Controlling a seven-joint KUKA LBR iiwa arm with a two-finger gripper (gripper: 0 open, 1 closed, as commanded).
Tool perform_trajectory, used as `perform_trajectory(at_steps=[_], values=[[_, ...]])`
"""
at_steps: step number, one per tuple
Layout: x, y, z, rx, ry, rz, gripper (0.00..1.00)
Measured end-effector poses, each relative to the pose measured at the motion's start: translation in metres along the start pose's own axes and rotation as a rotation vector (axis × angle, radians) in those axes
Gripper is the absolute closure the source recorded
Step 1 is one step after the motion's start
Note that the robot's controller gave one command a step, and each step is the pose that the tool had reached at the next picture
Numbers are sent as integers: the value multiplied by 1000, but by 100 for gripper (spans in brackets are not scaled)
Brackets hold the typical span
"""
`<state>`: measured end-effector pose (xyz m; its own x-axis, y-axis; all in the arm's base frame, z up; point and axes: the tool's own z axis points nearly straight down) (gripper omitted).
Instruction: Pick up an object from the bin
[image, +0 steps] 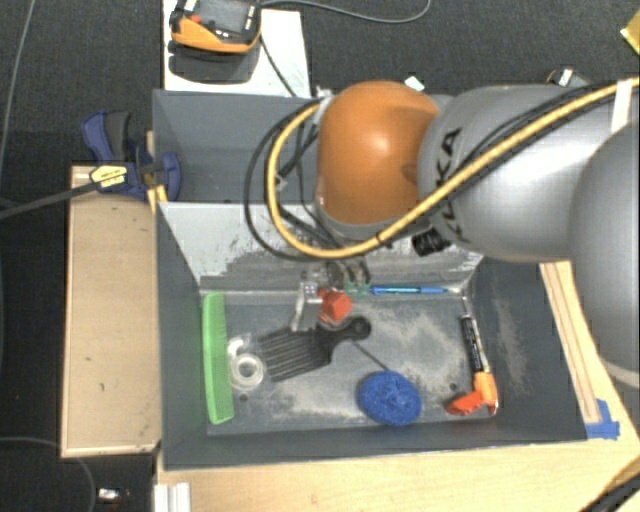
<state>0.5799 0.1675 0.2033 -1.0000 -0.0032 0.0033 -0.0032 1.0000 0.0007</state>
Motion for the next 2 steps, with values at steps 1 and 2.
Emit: perform_trajectory(at_steps=[1, 2], values=[[-2, -1, -4, -1, -7, 4, 0], [-3, -26, 52, -1, -10, -136, 0]])
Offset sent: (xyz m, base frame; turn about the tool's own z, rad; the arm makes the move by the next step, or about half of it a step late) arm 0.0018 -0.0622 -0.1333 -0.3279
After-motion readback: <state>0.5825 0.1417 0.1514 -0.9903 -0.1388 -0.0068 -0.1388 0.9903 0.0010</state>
